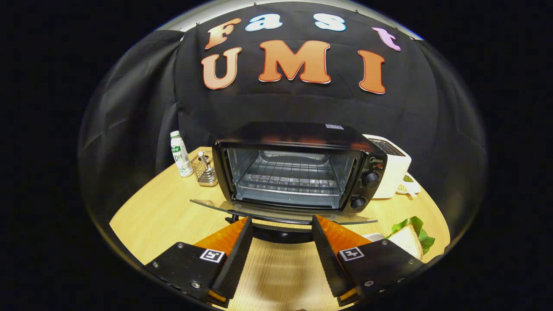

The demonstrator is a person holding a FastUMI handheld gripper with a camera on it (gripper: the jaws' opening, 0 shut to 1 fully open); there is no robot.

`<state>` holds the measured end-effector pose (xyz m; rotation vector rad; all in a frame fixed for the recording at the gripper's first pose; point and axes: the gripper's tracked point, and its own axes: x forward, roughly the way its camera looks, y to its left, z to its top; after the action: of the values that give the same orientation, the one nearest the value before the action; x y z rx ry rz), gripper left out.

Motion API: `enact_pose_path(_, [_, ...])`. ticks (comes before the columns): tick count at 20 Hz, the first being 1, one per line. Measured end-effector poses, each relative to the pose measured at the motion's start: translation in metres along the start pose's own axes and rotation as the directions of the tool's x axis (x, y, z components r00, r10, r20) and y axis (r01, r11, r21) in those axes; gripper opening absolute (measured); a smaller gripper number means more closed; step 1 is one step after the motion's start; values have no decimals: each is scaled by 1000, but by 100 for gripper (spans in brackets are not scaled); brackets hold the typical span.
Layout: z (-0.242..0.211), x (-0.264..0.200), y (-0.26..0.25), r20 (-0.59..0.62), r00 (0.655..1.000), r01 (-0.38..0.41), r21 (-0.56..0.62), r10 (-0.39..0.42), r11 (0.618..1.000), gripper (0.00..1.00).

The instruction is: Open the toaster oven, put the food inside, and close the toaster oven door.

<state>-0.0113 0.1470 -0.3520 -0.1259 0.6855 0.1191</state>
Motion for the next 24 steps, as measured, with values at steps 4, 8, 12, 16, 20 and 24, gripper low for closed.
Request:
enact_pose_path(4, [-18, -3, 2, 5, 1000, 3, -32, -3, 999, 81])
enact_pose_path(8, [-54, -5, 6, -73, 997, -23, -16, 21, 1000, 80])
enact_pose_path(12, [-78, -5, 14, -128, 988, -80, 60, 88, 995, 78])
enact_pose_path(16, [-99, 0, 15, -182, 976, -102, 104, 120, 989, 77])
enact_pose_path(20, [-102, 1, 13, -179, 973, -129, 90, 143, 988, 76])
enact_pose_path(24, [-98, -11, 2, -192, 963, -170, 121, 191, 978, 76])
